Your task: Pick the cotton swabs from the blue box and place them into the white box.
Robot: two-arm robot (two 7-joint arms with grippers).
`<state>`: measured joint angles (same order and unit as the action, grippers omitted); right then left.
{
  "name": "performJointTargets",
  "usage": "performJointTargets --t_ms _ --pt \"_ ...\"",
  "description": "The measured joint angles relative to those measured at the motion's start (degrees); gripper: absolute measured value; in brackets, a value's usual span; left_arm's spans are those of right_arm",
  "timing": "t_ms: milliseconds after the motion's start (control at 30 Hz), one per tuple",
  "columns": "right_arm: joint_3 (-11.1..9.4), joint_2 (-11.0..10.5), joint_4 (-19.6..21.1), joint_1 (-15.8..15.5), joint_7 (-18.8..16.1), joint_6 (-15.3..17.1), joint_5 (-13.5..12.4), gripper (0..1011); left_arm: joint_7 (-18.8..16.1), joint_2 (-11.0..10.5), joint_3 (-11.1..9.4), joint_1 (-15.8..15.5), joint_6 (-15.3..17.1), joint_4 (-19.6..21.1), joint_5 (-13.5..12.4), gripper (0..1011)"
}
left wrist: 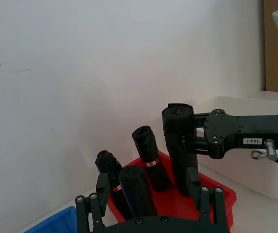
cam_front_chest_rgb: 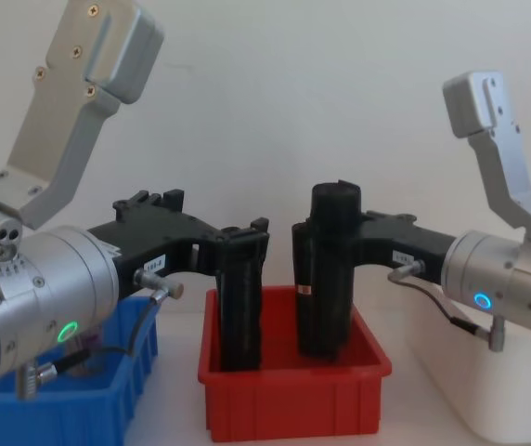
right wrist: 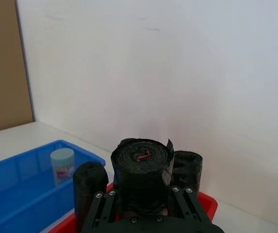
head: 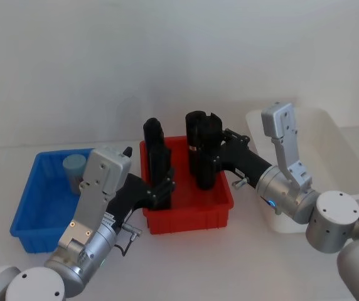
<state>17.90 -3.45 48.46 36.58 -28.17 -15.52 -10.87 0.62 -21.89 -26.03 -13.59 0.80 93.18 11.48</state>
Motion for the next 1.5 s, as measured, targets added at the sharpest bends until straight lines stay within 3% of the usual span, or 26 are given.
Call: performJointTargets --t_ms 67,133,467,700,1167,1500 --pt "-0.1 -0.2 1.0 -0.4 0.2 0.1 -0.1 451 0.0 0.0 0.0 0.0 0.0 0.0 0.0 1000" --pt "-0.4 -1.0 5.1 -2.2 1.4 0.4 -0.4 451 0.0 0.0 0.0 0.0 0.0 0.0 0.0 1000" --pt "-1.5 -3.5 16.4 -7.2 6.2 2.2 -0.8 451 0.0 0.0 0.0 0.0 0.0 0.0 0.0 999" --pt "-2.6 -5.2 22.1 -9.6 10.0 4.6 -0.7 451 0.0 0.0 0.0 0.0 0.0 0.0 0.0 1000" --pt "-5.5 -8.6 28.5 -13.0 16.6 9.9 -0.5 451 0.0 0.0 0.0 0.0 0.0 0.0 0.0 1000" --pt "-7.5 -10.5 29.8 -14.6 19.0 12.4 -1.1 451 0.0 0.0 0.0 0.0 0.0 0.0 0.0 1000"
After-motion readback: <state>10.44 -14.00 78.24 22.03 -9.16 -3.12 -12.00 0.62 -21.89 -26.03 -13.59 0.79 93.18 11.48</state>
